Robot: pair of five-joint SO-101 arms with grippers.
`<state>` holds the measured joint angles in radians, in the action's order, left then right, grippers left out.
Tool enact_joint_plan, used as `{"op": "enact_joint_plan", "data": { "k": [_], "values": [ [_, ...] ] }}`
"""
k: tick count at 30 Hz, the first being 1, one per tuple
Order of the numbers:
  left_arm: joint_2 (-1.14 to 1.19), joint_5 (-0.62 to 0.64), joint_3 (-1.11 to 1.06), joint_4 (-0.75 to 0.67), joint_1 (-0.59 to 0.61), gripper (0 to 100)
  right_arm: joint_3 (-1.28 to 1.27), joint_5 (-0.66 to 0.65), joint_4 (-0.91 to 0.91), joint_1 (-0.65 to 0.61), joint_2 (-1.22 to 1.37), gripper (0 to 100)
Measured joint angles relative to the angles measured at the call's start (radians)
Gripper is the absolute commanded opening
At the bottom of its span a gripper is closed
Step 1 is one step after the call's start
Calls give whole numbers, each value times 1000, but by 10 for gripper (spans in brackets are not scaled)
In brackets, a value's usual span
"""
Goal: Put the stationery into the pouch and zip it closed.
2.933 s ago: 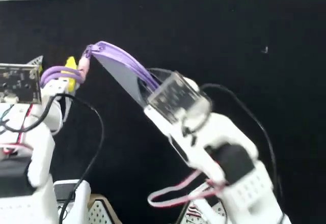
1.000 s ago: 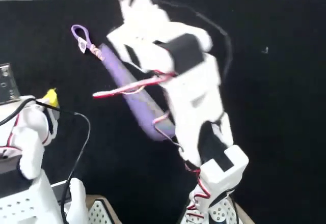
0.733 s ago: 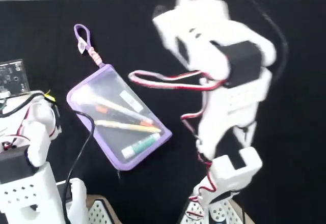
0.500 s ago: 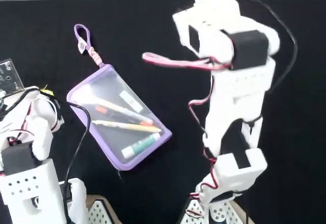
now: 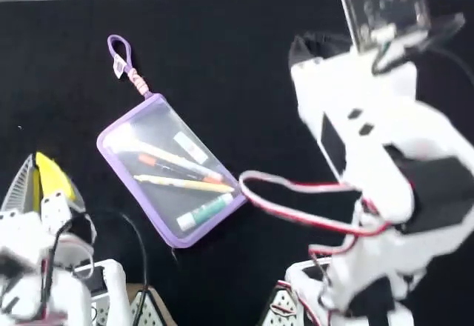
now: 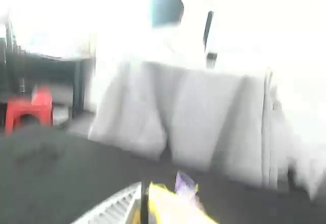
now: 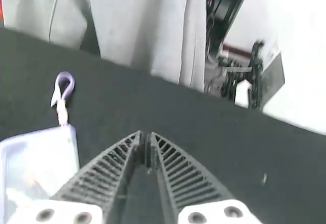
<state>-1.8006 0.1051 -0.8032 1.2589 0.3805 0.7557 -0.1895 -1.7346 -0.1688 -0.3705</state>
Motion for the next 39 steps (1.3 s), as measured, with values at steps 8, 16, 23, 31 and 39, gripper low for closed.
{"op": "enact_joint_plan", "data": {
  "k": [8,16,23,31,39],
  "values": [
    [-29,12,-226,-28,-55,30,-583,0,193,0,-405,11],
    [-23,14,-391,-40,-164,30,-1293,0,499,25,-801,11],
    [-26,-57,-595,-40,-164,30,-1720,0,718,216,-1011,11],
    [-26,-64,-793,-40,-160,30,-2160,0,818,247,-1215,11],
    [-17,-66,-868,-40,-146,30,-2418,2,753,247,-1432,11]
  ]
}}
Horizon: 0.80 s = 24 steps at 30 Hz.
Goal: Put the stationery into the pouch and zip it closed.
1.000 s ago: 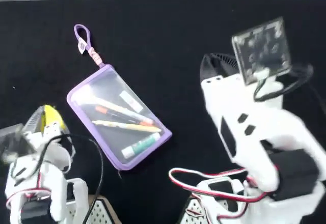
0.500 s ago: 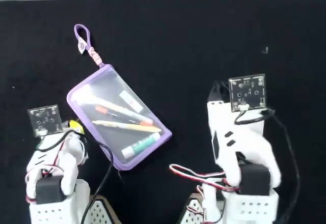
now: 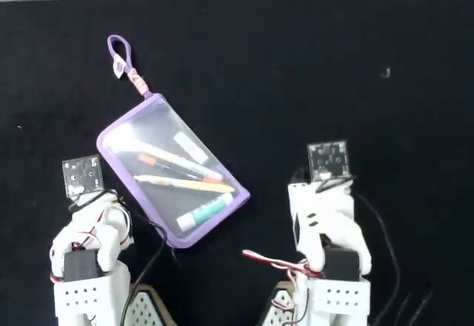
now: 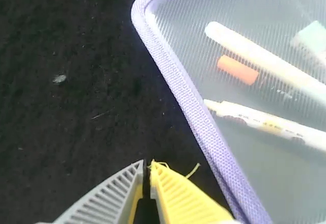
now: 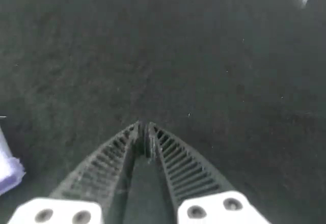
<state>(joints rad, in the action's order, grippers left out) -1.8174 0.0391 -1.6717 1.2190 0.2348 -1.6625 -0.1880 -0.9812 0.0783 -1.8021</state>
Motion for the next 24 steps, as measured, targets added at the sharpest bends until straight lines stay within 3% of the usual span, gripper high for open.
{"op": "enact_joint_plan", "data": {
  "k": [10,24],
  "values": [
    [2,0,-5,52,2,30,-26,-2,-281,-2,-3,11],
    [2,0,-5,52,2,30,-26,-2,-310,58,-3,11]
  ]
}}
